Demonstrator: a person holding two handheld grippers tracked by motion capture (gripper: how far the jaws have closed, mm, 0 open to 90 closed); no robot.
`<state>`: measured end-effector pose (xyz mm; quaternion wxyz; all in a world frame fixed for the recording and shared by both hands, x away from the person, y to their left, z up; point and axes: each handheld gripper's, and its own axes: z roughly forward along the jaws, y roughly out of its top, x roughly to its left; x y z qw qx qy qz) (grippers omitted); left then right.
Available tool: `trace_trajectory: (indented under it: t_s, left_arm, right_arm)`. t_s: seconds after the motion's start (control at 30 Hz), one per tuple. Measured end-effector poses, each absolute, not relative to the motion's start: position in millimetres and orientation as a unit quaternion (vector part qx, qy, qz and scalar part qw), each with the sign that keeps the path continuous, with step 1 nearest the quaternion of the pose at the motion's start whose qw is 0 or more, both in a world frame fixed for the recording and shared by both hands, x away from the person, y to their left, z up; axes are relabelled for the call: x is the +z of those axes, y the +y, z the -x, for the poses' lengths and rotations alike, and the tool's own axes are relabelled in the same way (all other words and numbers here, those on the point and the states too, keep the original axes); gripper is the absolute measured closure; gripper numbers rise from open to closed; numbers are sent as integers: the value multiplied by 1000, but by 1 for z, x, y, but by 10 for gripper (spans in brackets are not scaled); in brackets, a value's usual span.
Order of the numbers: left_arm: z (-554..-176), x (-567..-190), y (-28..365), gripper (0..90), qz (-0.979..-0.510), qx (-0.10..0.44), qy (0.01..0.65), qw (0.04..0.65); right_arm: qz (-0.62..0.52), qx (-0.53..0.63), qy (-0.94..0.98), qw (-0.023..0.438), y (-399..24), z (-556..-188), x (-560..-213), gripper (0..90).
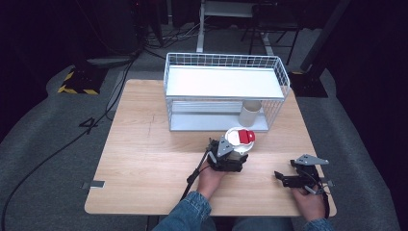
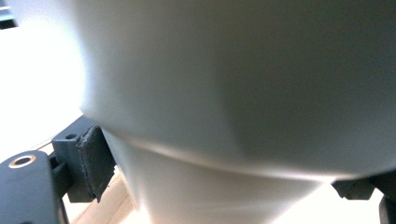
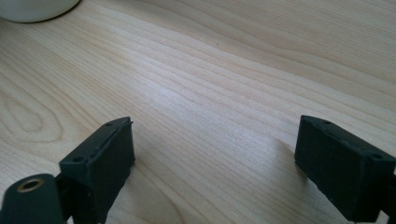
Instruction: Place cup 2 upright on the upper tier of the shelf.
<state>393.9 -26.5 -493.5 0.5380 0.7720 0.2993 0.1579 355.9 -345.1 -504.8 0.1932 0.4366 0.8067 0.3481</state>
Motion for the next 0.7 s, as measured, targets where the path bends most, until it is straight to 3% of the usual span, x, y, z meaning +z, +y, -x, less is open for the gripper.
trace_trajectory:
  t_s: [0.7]
  left_arm:
    - [-378,-467,-15,123,-756,161,298,560]
  right_arm:
    - [-437,348,807,194,-345,-357,-505,122]
